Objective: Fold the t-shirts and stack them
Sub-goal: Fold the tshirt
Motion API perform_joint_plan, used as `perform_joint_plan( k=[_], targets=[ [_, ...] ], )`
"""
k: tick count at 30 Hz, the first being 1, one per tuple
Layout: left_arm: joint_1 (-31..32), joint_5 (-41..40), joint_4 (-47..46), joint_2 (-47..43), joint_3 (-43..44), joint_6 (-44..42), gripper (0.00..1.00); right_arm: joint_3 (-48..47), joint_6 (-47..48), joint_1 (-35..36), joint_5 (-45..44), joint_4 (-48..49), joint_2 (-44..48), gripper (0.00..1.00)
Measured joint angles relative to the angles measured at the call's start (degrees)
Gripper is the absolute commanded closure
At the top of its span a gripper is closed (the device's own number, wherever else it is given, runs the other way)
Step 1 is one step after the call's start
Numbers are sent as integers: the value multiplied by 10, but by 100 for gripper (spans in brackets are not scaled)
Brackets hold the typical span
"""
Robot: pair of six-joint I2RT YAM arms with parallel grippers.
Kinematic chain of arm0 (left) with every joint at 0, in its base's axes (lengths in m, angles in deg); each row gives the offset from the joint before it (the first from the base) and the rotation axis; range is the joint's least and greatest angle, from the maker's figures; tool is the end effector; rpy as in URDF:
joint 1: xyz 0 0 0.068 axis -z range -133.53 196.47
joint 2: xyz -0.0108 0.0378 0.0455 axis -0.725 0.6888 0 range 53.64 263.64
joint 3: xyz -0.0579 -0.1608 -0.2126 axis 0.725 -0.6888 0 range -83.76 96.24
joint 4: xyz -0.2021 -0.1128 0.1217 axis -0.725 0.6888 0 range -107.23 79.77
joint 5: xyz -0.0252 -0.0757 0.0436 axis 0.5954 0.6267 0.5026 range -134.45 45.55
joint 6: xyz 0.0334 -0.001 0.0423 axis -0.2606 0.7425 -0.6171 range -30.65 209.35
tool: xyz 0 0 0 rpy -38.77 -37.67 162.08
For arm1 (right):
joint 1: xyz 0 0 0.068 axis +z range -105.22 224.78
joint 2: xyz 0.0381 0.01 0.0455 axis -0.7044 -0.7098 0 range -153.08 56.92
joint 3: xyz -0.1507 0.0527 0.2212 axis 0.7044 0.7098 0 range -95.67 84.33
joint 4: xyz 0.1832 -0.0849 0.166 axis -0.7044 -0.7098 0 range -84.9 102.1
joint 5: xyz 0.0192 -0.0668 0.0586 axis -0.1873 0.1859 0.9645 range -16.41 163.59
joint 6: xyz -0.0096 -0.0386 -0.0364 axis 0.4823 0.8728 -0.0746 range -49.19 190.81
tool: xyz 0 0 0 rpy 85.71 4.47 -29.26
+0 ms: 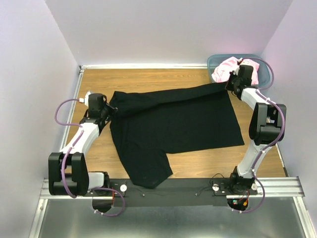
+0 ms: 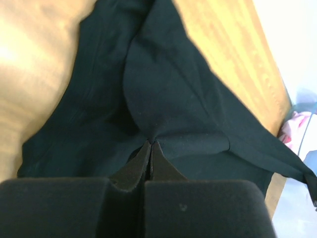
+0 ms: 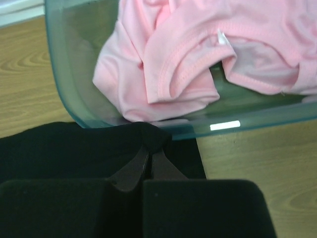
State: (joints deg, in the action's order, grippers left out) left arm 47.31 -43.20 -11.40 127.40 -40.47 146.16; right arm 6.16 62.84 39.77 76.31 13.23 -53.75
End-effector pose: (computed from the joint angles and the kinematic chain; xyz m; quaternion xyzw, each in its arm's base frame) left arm 0.2760 -0.0048 0.2295 -0.4142 0.7901 -0.2264 0.3910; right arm 0.4440 -0.0372 0.2224 0.0870 0.8674 0.0333 0.4887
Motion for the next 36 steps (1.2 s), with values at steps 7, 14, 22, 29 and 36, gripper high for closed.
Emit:
perform_joint_plan(
  k=[7,14,22,29,36],
  targets=[
    [0,18,-23,-17,-64,25,100,32,-16,-5,-16,-10,1,99],
    [0,36,-56,-17,-110,52,92,33,-47,-11,-16,-28,-6,91],
    [0,53,-63,-46,-132,70,24,26,-72,-13,-17,-83,-22,25],
    [0,17,14,-102,-62,23,14,32,-101,12,-36,-163,32,21],
    [0,-45,46,-115,-32,-44,25,110,-116,105,-46,-218,158,21]
  ],
)
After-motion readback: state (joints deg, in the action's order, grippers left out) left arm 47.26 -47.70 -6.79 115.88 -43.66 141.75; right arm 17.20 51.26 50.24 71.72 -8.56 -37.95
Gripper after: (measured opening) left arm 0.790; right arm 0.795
